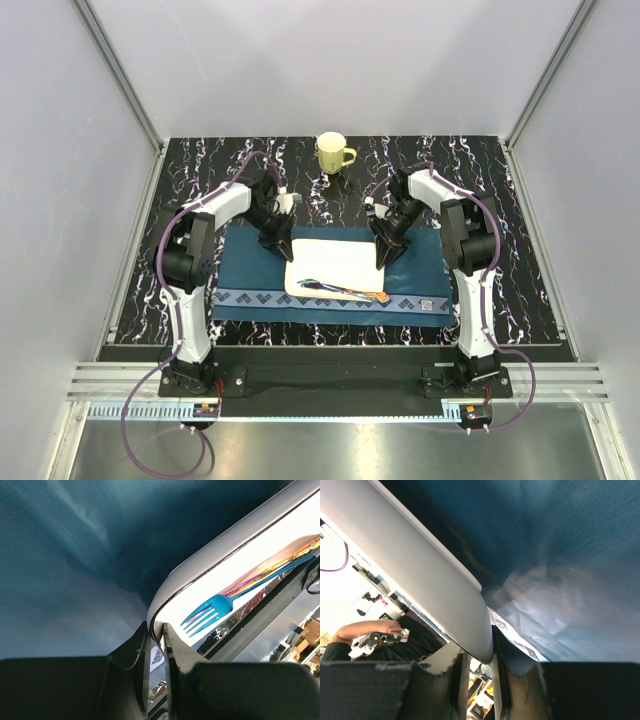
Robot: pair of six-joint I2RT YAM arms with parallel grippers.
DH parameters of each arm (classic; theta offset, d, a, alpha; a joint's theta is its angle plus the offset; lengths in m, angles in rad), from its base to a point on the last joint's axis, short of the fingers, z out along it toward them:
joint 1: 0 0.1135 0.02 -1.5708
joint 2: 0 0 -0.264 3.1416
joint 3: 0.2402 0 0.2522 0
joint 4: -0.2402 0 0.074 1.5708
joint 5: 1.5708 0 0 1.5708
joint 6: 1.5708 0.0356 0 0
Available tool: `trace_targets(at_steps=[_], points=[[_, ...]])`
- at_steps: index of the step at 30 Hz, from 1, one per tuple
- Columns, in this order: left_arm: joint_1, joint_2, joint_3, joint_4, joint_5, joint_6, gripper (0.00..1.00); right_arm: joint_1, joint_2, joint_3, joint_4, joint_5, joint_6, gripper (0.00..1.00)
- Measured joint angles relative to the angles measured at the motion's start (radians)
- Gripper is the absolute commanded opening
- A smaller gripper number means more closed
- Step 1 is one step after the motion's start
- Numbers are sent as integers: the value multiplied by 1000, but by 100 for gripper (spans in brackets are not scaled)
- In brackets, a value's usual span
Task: Set the dinner table for one person
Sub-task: Move the plate onto the napkin.
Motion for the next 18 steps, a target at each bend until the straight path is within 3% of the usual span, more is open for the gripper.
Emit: trace_targets(at_steps=[9,12,18], points=[[0,6,7,-7,0,7,9,0,0,0,0,2,0,28],[0,9,12,-12,1,10,29,1,0,0,0,-2,2,36],[-12,26,21,-8,31,11,55,13,2,13,8,-22,14,51]])
